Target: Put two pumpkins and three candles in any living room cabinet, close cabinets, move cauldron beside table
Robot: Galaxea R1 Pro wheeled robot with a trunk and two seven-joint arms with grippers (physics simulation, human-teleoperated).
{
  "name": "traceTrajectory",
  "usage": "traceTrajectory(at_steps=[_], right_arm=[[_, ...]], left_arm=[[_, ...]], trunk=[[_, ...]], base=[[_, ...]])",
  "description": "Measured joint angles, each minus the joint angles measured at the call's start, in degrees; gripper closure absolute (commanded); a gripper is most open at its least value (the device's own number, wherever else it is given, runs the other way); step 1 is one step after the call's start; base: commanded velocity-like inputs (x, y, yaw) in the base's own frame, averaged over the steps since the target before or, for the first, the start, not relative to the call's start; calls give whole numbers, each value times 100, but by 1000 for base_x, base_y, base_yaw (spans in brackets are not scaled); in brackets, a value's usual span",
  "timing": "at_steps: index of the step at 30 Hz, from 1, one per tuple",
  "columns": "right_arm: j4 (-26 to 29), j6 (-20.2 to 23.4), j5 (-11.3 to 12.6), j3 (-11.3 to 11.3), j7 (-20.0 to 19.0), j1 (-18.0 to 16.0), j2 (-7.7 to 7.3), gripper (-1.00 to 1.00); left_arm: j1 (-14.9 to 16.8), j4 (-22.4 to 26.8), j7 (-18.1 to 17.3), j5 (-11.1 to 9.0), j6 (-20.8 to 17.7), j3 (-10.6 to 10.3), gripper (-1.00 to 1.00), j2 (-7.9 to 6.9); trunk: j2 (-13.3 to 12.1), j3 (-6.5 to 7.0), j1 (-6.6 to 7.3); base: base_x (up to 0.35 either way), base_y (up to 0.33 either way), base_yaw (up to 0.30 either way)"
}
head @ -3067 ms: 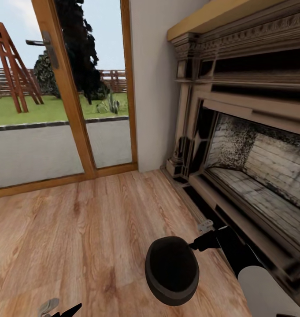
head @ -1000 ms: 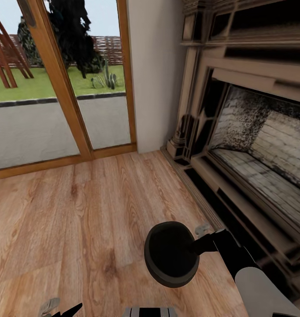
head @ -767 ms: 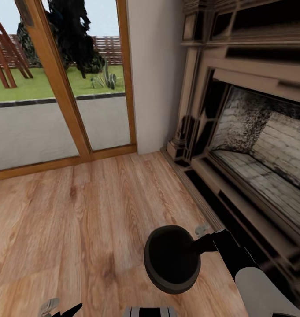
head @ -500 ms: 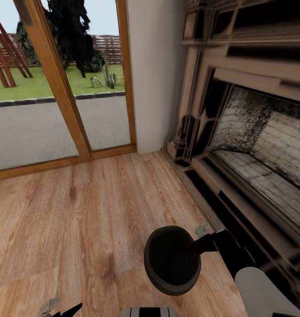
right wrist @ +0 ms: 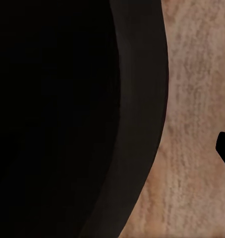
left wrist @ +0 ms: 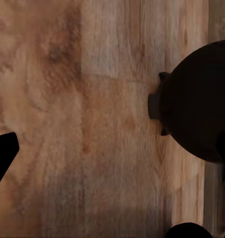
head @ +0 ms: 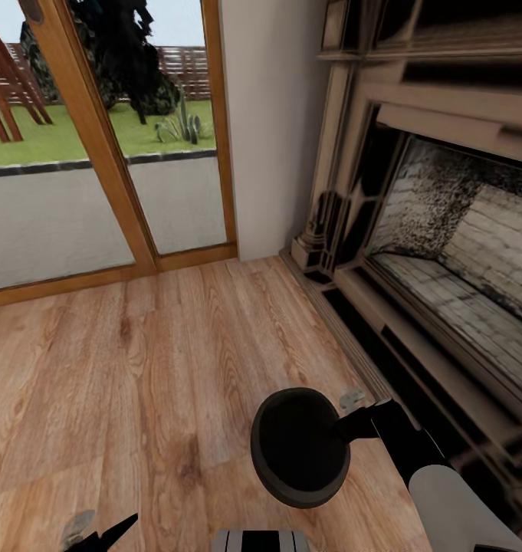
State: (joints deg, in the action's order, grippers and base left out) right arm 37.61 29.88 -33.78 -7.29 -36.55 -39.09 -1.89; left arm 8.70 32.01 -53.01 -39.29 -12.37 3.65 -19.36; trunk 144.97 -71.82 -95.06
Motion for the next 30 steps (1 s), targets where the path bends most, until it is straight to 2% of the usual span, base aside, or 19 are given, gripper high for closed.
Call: traceTrajectory(at_steps=[1, 2, 5, 6, 8, 10, 11, 12, 13, 16, 20, 22, 25, 27, 28, 29, 30], right_arm=[[0, 0, 0, -1, -4, 0, 0, -100], [0, 0, 0, -5, -6, 0, 0, -100], [0, 0, 0, -8, -3, 0, -3, -100], [0, 2, 0, -9, -4, 0, -5, -100], [0, 3, 0, -10, -2, 0, -7, -100], [0, 6, 0, -11, 2, 0, -8, -100], [0, 7, 0, -11, 5, 0, -9, -100], [0, 8, -1, -17, 8, 0, -9, -100], [0, 9, 0, -18, 8, 0, -12, -100], [0, 9, 0, -19, 8, 0, -15, -100], [0, 9, 0, -20, 8, 0, -17, -100], [0, 9, 0, -20, 8, 0, -17, -100], [0, 9, 0, -20, 13, 0, -18, -100], [0, 9, 0, -20, 19, 0, -14, -100], [0, 9, 0, -20, 29, 0, -13, -100], [-1, 9, 0, -20, 36, 0, -11, -100], [0, 9, 0, -20, 50, 0, -10, -100]], left_arm=[[5, 170, -239, -166, -141, 89, -100, -55], [6, 347, -358, -240, -342, 127, -100, -96], [7, 885, -464, -308, -845, 171, -100, -125], [8, 1197, -449, -329, -1078, 184, -100, -123], [9, 1854, -226, -363, -1518, 200, -100, -105], [17, 2668, 320, -442, -2012, 209, -100, -25], [26, 3085, 683, -548, -2208, 207, -100, 78], [125, 3788, 1519, -756, -2392, 177, -100, 387], [188, 3993, 1776, -785, -2428, 148, -100, 530], [312, 4200, 2273, -776, -2594, 63, -100, 790], [625, 4473, 3392, -792, -2907, -122, -100, 1210], [735, 4507, 3688, -794, -2939, -219, -100, 1326], [1009, 4547, 4431, -835, -3002, -489, -100, 1602], [1120, 4549, 4772, -848, -3014, -612, -100, 1735], [1215, 4546, 5107, -865, -3022, -725, -100, 1880], [1258, 4544, 5262, -842, -3016, -791, -100, 1957], [1326, 4539, 5542, -818, -3021, -903, -100, 2100]], trunk=[[0, 0, 0], [0, 0, 0], [0, 0, 0], [0, 0, 0], [0, 0, 0], [0, 0, 0], [0, 0, 0], [0, 0, 0], [0, 0, 0], [0, 0, 0], [0, 0, 0], [0, 0, 0], [0, 0, 0], [0, 0, 0], [0, 0, 0], [0, 0, 0], [0, 0, 0]], base=[[0, 0, 0], [0, 0, 0], [0, 0, 0], [0, 0, 0], [0, 0, 0], [0, 0, 0], [0, 0, 0], [0, 0, 0], [0, 0, 0], [0, 0, 0], [0, 0, 0], [0, 0, 0], [0, 0, 0], [0, 0, 0], [0, 0, 0], [0, 0, 0], [0, 0, 0]])
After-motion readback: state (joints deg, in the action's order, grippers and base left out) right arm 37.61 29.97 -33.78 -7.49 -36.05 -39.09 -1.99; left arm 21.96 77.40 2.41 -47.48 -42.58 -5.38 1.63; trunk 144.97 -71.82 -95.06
